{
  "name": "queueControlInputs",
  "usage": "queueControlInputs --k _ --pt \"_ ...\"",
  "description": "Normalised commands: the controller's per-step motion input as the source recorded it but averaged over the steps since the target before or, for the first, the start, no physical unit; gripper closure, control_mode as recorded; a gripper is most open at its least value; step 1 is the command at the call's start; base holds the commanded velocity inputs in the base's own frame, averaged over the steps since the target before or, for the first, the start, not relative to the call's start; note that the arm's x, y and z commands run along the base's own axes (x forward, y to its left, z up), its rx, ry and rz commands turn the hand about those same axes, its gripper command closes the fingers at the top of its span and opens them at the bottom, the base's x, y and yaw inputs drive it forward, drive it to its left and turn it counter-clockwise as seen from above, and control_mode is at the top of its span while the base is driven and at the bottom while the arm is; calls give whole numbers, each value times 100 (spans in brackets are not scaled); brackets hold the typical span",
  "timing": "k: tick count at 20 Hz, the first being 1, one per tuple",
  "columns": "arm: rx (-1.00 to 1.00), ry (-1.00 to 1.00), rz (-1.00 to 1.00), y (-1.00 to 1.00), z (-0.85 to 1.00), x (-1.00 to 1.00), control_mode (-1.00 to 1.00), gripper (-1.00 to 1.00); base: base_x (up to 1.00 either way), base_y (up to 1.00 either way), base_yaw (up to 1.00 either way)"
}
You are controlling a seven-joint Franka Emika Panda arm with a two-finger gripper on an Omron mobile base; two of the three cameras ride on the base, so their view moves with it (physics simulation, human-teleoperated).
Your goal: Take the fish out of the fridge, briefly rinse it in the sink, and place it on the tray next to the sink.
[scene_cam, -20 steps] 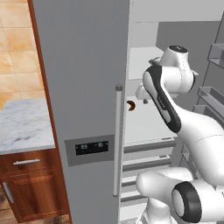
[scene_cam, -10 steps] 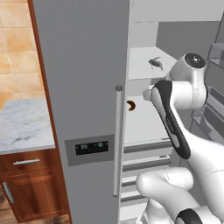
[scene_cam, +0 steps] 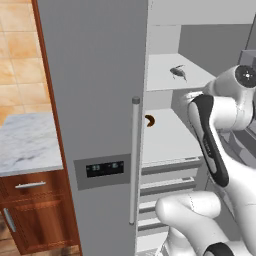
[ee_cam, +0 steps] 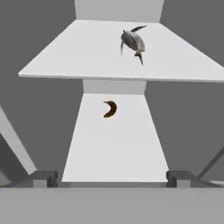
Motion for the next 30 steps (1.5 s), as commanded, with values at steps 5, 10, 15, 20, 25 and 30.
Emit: queueControlInputs --k 5,10,15,20,25,30 --pt "0 -13 -6 -44 54 20 -100 -100 0 0 0" --pt "0 -10 -4 -29 41 48 -100 -100 0 0 0" --pt "0 0 0 -6 0 72 -100 -100 0 0 0" --pt "0 0 0 0 0 79 -100 -100 0 0 0" --pt "1 0 0 0 0 77 -100 -100 0 0 0" --pt "3 0 0 0 0 24 -100 -100 0 0 0"
